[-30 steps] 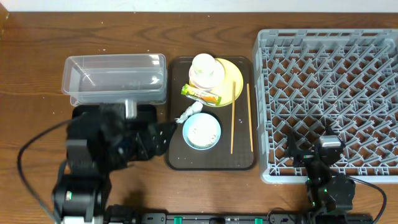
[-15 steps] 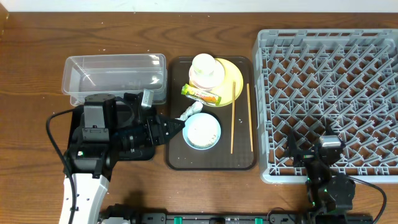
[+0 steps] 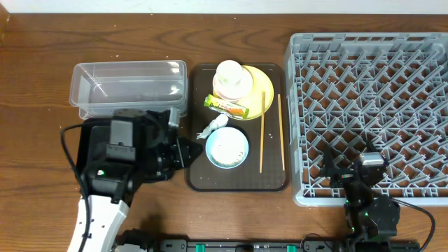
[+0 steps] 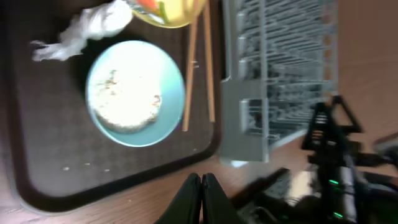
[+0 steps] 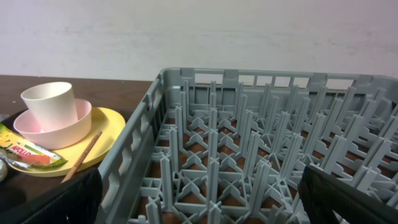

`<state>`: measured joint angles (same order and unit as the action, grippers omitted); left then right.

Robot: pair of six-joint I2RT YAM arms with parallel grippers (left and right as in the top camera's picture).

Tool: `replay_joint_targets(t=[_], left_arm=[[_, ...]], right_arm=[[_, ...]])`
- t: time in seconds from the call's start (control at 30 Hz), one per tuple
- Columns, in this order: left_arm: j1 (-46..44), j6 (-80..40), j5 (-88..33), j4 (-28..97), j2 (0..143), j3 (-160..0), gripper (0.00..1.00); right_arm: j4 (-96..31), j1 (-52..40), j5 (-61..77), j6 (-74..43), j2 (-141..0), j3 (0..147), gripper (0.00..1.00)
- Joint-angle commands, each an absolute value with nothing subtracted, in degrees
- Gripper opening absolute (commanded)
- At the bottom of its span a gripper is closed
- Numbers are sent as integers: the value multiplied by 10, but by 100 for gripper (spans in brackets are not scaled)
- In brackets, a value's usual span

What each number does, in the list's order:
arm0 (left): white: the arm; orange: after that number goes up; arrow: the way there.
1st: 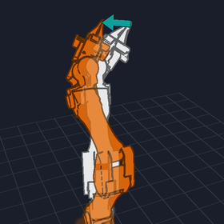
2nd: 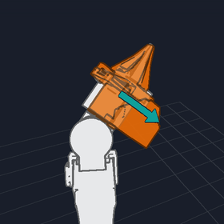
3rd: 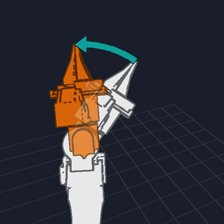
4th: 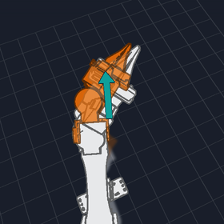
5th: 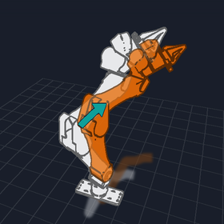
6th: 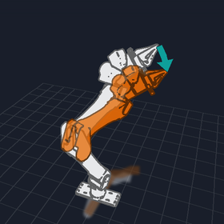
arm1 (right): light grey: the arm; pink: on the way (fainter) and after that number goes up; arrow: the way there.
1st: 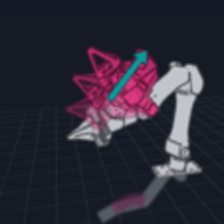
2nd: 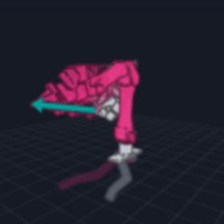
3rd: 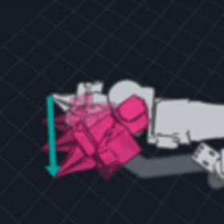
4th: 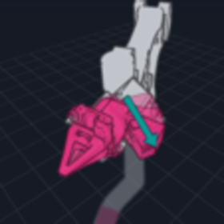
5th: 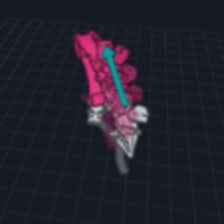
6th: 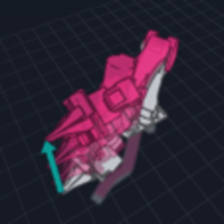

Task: Sort waste into correct bins and load items into the dishwasher rack
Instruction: 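Move the left gripper over the crumpled white tissue and lower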

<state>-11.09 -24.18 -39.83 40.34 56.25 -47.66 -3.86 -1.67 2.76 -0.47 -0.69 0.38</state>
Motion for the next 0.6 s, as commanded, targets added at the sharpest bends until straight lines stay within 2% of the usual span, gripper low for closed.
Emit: replay_joint_targets(t=[0.0, 0.27, 0.57], left_arm=[[-158, -291, -278, 401, 561, -480, 6], [-245, -314, -129, 377, 565, -503, 6], [-246, -282, -121, 451, 663, -645, 7]], right_arm=[[-41, -17, 24, -13, -4, 3, 99], [-41, -17, 24, -12, -4, 3, 99], [-41, -17, 24, -12, -4, 3, 99]])
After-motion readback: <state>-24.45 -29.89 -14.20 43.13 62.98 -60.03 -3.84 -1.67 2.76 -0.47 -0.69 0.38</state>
